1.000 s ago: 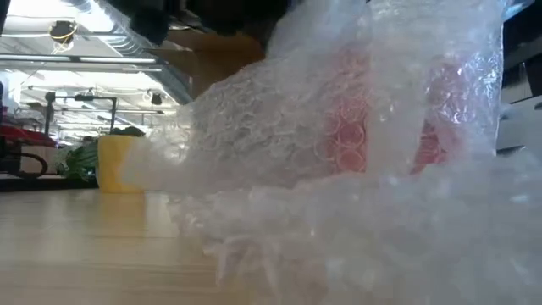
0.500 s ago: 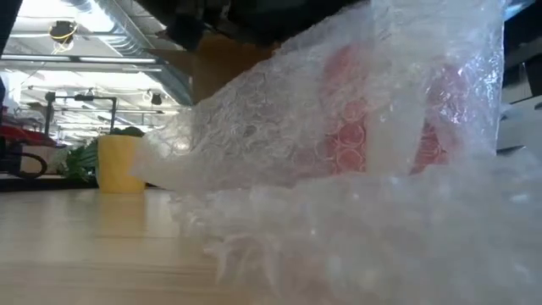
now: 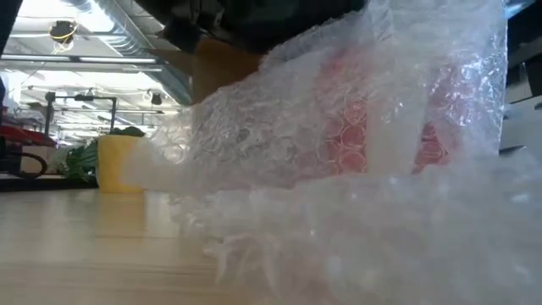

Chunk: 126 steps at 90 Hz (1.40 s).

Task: Wrap mug
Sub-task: Wrap the red mug with the bubble wrap

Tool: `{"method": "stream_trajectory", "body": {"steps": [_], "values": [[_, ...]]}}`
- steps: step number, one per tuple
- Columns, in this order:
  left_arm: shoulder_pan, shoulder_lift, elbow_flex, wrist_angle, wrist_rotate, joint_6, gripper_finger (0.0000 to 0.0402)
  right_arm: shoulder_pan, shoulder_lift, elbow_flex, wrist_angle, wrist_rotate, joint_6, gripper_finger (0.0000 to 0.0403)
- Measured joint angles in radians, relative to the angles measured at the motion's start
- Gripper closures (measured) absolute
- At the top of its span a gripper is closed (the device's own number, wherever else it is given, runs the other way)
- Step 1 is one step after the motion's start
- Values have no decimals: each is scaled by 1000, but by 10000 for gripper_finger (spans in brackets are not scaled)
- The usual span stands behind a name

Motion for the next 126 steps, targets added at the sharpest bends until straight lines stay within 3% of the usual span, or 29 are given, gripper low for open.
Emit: {"method": "stream_trajectory", "body": {"steps": [15,42,73,101,126], "values": [[0,0,0,-35,3,1,401,-10,0,-2,-20,-61,-8,359],[-9,0,0,-201,3,-8,401,-54,0,-94,101,-194,-30,359],[-65,0,0,-232,-1,-3,402,-74,-8,-301,246,-336,52,359],[-66,-3,-1,-242,-10,-3,402,-71,-6,-323,325,-282,53,359],[-63,-117,-2,-374,-157,21,402,-71,-4,-323,344,-261,53,359]]}}
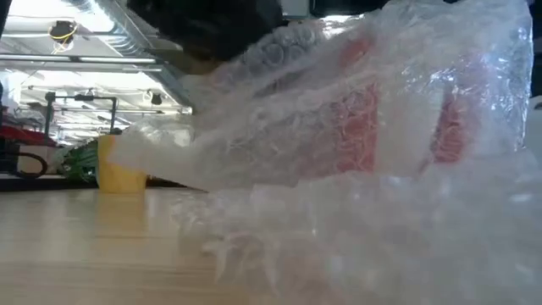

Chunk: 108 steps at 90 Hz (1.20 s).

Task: Wrap mug
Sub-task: Wrap the red mug with the bubble wrap

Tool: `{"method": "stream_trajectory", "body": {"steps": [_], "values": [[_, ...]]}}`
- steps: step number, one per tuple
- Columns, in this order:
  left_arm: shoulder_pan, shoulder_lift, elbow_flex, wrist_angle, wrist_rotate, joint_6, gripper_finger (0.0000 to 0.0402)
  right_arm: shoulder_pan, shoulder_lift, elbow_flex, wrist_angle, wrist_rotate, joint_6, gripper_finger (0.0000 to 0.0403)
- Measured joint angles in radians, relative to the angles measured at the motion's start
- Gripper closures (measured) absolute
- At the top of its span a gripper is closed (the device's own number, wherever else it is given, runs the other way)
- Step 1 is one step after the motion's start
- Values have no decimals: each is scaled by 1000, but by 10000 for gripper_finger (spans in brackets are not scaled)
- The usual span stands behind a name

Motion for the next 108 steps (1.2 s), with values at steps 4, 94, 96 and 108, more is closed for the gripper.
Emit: {"method": "stream_trajectory", "body": {"steps": [4,94,96,108], "values": [[-4,-20,0,-38,-9,-16,402,0,0,0,2,5,0,359],[-13,-57,-207,-99,-54,-547,187,0,1,-1,2,12,-1,359],[-13,-57,-208,-102,-53,-547,184,0,1,-1,2,12,-1,359],[-9,-57,-209,-67,-19,-540,177,0,1,-1,2,12,-1,359]]}}
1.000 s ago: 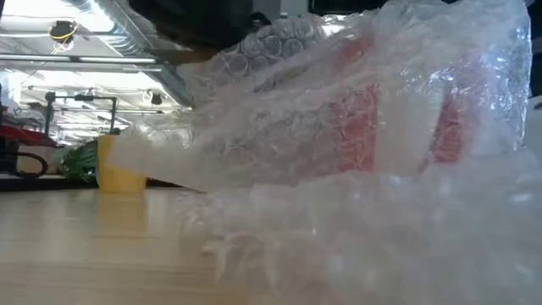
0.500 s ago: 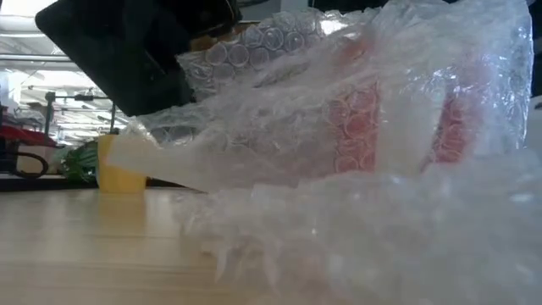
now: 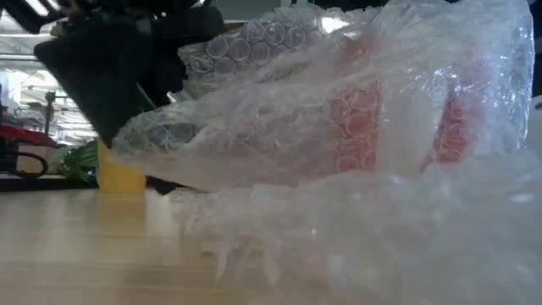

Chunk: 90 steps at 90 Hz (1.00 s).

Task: Wrap mug
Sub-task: Wrap the red mug with the bubble wrap

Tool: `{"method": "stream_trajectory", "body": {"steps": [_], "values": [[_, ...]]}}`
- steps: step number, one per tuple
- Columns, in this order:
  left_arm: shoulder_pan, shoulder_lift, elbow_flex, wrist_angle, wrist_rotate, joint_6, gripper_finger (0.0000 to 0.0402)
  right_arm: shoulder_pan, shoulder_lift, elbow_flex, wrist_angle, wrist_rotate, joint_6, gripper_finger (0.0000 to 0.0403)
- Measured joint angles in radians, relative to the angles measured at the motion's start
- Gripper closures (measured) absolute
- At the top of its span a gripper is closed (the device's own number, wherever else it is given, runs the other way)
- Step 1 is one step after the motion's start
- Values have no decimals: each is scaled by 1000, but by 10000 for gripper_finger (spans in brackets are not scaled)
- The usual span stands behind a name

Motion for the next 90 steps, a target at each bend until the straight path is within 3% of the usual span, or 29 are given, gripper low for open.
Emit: {"method": "stream_trajectory", "body": {"steps": [68,90], "values": [[-25,6,-30,156,39,13,177,0,0,0,-1,4,0,359],[-22,6,-50,163,28,25,239,0,0,0,-1,14,-6,359]]}}
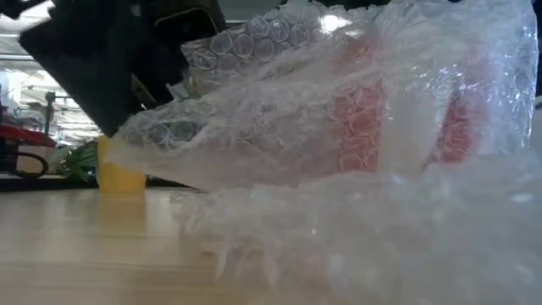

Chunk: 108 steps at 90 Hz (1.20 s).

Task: Wrap mug
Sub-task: Wrap the red mug with the bubble wrap

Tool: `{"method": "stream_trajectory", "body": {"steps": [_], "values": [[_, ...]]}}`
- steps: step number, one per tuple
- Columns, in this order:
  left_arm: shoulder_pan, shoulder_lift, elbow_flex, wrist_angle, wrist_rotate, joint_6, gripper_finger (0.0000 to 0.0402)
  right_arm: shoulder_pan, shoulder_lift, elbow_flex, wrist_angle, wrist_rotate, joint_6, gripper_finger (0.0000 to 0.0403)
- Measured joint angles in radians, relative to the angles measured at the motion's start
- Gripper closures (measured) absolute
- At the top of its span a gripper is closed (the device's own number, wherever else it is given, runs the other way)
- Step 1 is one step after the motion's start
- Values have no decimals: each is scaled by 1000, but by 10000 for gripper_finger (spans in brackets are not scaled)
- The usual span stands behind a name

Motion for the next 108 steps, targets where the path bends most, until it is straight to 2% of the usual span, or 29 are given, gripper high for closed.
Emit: {"method": "stream_trajectory", "body": {"steps": [26,31,77,108], "values": [[-1,0,0,21,-37,104,379,0,0,0,0,2,0,359],[-1,0,0,23,-39,117,393,0,0,0,0,3,0,359],[9,-5,0,131,-102,213,401,0,-30,-5,-10,62,0,359],[12,-88,14,175,-118,295,401,0,-33,-4,-17,83,0,359]]}}
